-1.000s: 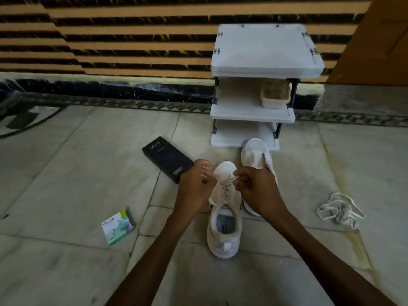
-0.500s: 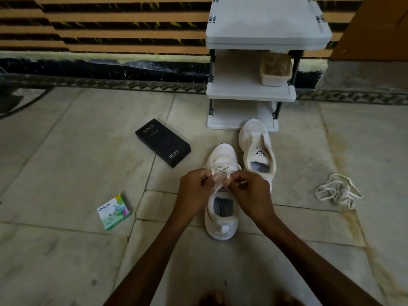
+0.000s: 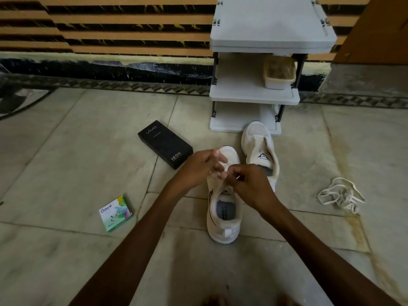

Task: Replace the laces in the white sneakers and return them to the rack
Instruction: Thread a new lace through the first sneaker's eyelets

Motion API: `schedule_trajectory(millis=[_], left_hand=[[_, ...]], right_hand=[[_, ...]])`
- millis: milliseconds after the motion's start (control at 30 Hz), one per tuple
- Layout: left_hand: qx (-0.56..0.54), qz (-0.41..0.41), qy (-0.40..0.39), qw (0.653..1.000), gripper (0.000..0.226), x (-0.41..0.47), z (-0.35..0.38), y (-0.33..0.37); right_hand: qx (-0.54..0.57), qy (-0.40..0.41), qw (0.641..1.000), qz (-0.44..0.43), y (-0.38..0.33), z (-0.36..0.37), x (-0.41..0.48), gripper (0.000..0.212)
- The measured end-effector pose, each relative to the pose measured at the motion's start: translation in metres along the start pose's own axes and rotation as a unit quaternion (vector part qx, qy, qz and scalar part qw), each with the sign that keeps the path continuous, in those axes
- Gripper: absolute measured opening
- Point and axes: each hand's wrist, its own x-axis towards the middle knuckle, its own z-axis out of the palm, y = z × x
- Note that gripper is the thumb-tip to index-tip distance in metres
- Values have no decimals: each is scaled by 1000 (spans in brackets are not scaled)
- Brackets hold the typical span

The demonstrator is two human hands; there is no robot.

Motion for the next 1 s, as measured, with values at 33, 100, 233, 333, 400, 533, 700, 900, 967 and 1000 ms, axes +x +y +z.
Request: schedule_trajectory(millis=[33, 100, 233, 333, 400, 533, 700, 900, 967, 1000], left_hand=[[19, -3, -6, 1000, 38, -2, 1, -5], [92, 28, 14, 995, 36, -8, 2, -13], [97, 106, 33, 989, 24, -22, 2, -13], [97, 76, 12, 992, 9, -30, 11, -11], [133, 47, 47, 989, 9, -33, 22, -15], [173, 24, 85, 981, 32, -28, 34, -18], [238, 38, 96, 966, 19, -20, 44, -17], [38, -30, -8, 999, 16, -24, 25, -12], [-41, -48, -41, 997, 18, -29, 19, -10], [-44, -49, -41, 997, 18, -29, 20, -10]], right_hand=[[9, 10, 1000, 15, -1, -3, -1, 24], [18, 30, 999, 41, -2, -7, -3, 24], [54, 40, 992, 102, -6, -11, -5, 21], [81, 15, 989, 123, -10, -15, -4, 16], [82, 2, 989, 122, -11, -19, -3, 17], [58, -24, 991, 116, -10, -22, -3, 16], [54, -43, 995, 77, -7, -23, -7, 15], [98, -23, 986, 132, -6, -27, -11, 14], [113, -20, 983, 140, -6, -26, -13, 15], [121, -22, 982, 141, -7, -25, -13, 15]])
